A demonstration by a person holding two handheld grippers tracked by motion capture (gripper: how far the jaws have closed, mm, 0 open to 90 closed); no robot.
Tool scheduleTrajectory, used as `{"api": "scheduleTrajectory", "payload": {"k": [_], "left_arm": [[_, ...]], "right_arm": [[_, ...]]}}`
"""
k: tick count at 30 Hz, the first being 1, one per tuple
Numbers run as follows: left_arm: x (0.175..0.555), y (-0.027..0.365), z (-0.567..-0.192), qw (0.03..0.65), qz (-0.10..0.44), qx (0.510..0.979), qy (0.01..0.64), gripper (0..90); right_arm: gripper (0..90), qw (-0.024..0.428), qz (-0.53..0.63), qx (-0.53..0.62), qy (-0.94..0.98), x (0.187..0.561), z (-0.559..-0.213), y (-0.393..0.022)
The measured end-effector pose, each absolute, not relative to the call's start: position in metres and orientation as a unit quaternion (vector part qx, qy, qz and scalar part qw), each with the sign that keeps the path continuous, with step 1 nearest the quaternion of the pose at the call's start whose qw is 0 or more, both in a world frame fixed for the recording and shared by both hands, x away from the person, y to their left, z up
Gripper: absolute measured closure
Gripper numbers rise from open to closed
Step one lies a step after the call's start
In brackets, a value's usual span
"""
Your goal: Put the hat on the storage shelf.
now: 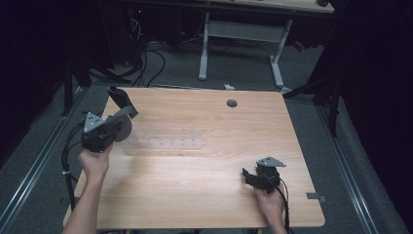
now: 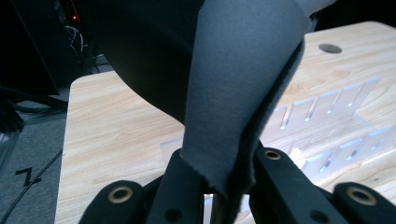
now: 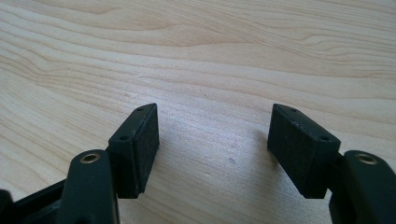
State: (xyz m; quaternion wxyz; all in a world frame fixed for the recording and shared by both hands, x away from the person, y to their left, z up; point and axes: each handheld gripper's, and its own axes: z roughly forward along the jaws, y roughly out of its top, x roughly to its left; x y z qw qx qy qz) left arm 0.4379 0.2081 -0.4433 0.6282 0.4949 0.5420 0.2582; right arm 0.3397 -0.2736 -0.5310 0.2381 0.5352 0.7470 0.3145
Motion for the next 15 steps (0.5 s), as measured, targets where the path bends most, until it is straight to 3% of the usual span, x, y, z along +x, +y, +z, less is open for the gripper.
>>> {"api": "scheduleTrajectory", "payload": {"k": [15], "left_arm": [[0.440,0.202,-0.466,0.617,0.248,0.499,0.556,85.0]], "right_arm": [[34.1,0.238,0.315,0.536,0.746,0.339,-0.531,-0.273]]}}
